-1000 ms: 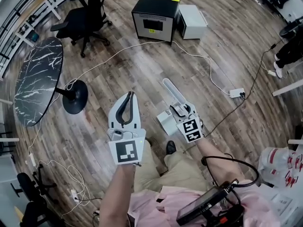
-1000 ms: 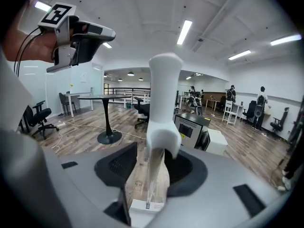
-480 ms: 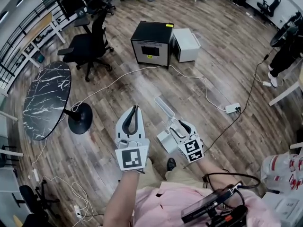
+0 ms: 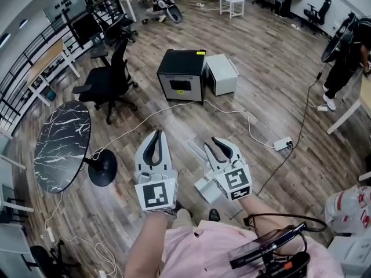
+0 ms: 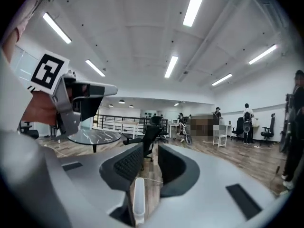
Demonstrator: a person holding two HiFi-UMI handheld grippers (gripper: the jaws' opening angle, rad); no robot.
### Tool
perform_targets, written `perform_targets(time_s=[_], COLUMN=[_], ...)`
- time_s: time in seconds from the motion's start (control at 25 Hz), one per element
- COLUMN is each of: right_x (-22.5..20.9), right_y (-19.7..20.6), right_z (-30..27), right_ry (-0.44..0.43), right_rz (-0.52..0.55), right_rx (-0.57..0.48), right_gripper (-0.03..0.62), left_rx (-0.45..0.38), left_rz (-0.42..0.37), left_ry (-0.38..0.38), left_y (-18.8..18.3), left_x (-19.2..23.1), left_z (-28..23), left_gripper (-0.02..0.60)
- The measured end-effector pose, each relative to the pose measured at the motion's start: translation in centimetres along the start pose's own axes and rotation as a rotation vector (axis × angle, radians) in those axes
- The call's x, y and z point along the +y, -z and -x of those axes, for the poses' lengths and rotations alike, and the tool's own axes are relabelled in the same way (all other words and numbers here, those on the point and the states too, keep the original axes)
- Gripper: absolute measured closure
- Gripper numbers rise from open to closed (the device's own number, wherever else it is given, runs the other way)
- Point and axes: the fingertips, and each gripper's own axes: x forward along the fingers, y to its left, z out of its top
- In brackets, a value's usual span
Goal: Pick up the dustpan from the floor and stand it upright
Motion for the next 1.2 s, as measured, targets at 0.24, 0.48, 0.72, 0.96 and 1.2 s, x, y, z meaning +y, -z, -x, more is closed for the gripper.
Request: perform_targets(time_s=[0.24,0.48,0.72,0.96,1.2], right_x=[-1.5,-2.4,-3.0,-3.0,-2.5], right_y=[-6.2,-6.5,-6.3,-7.0,-7.3], right_z=[-1.6,-2.1,-2.1,-1.9,-2.0], right_ry=[0.058,0.074,0.064,0.07,0.072], right_rz=[0.02,0.029,0.027,0.025,0.022], right_rx=[-0.109,-0.123,-0.121,-0.146,-0.151], right_gripper=[0.592,0.592,0.594,0.592,0.592], left_rx=[-0.041,-0.054,-0.035,-0.042,-0.043], left_rz=[-0.031,-0.038,-0.037,-0.073,-0.069], left_ry=[0.003,0.019,0.028,0.033,0.039], left_y=[-2.9,-3.6,-2.6,-2.9,-3.1], left_x=[-0.3,-1.3,-2.0,-2.3,-2.0], left_z=[-2.3,-3.2,-3.5,-3.7,-3.4], left_gripper=[0.558,0.558,0.558,0.558,0.558])
